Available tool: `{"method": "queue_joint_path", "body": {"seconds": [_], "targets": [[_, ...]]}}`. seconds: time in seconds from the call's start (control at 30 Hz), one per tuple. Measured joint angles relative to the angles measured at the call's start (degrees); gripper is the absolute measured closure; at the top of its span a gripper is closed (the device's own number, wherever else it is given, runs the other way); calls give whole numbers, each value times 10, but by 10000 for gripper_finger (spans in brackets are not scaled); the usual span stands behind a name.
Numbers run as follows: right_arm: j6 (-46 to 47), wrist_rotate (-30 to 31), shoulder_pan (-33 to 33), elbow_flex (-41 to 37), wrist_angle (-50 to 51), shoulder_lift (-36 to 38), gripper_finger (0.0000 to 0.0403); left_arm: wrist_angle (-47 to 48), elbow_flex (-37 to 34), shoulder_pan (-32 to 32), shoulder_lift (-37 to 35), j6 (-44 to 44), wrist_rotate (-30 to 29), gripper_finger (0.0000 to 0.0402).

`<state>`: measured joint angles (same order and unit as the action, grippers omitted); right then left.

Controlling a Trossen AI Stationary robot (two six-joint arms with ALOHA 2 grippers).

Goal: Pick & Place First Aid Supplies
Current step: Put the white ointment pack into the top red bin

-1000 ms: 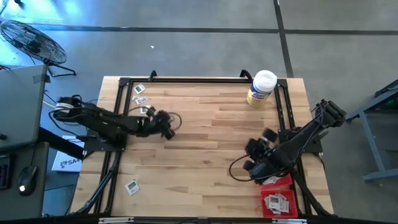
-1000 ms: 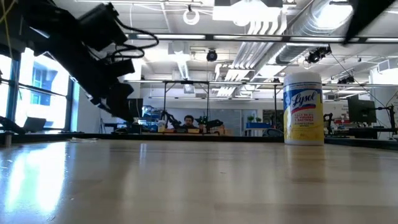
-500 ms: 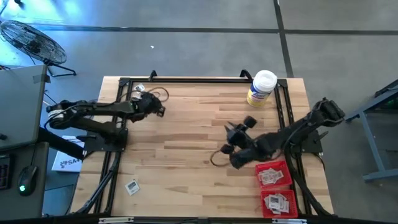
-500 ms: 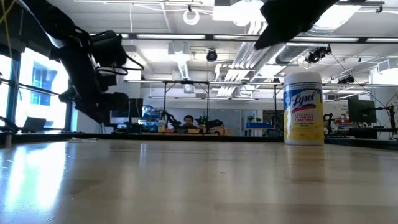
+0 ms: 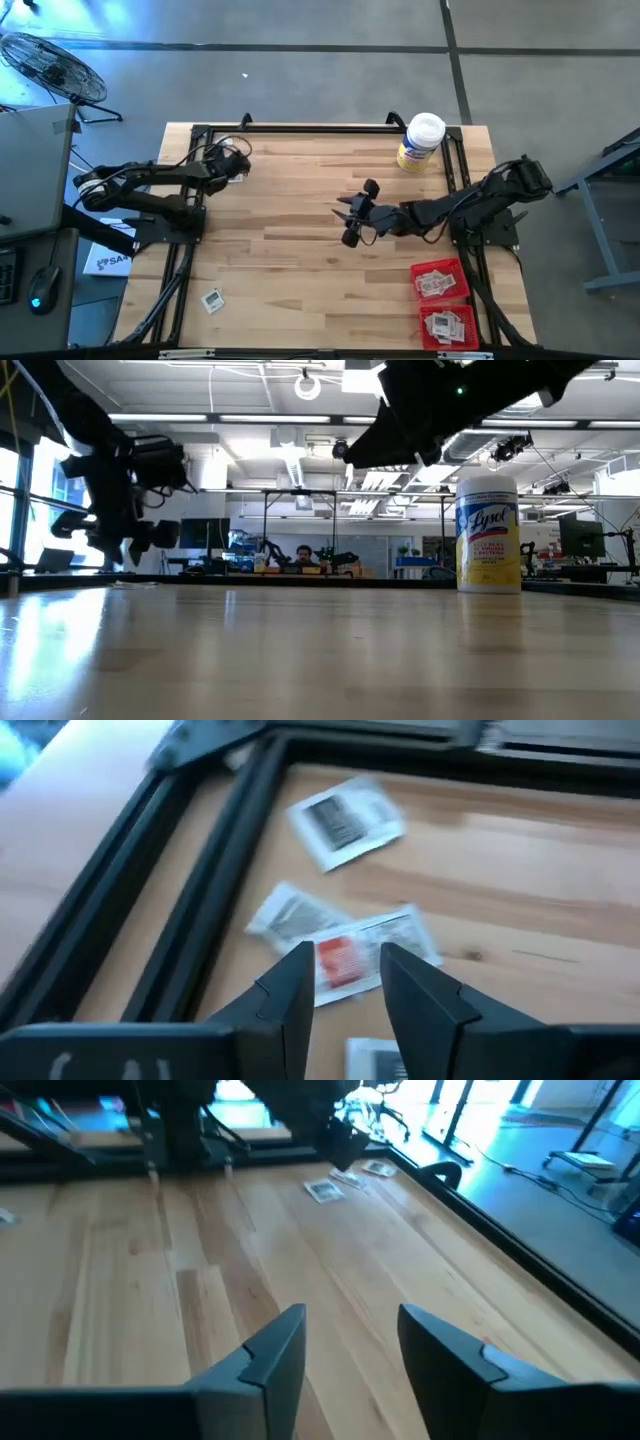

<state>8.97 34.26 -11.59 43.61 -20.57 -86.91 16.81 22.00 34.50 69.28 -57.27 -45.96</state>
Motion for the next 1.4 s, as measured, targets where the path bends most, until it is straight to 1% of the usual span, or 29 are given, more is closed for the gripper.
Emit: {"method": "queue_joint_path", "body": {"seconds": [0.1, 0.23, 0.33, 0.5, 0.6, 0.67, 0.73, 0.8, 0.9, 1.0, 1.2, 1.3, 1.4], "targets": [[4, -20, 5, -28, -56, 0, 239, -26, -28, 0, 0, -63, -16, 286], [14, -23, 7, -52, -100, 0, 239, -93, -56, 0, 0, -80, -20, 286], [15, -22, 8, -56, -104, 0, 243, -124, -69, 0, 0, -88, -26, 286], [15, -32, 8, -56, -106, 0, 246, -124, -86, 0, 0, -149, -45, 286], [15, -32, 7, -56, -106, 0, 245, -129, -88, 5, 5, -161, -49, 286], [15, -32, 7, -56, -106, 0, 245, -131, -87, 19, 11, -164, -32, 286], [15, -32, 7, -56, -106, 0, 247, -143, -87, 39, 24, -164, 0, 286], [15, -32, 7, -56, -106, 0, 249, -160, -85, 64, 36, -135, 32, 286], [15, -34, 7, -56, -106, 0, 248, -151, -71, 86, 42, -97, 67, 286], [15, -45, 7, -56, -106, 0, 249, -152, -64, 91, 42, -66, 90, 286], [15, -47, 7, -56, -103, 0, 251, -152, -60, 89, 43, -58, 114, 289], [12, -47, 7, -56, -102, 0, 252, -147, -60, 78, 43, -57, 115, 308], [13, -47, 7, -56, -102, 0, 252, -144, -60, 64, 43, -58, 116, 343]]}}
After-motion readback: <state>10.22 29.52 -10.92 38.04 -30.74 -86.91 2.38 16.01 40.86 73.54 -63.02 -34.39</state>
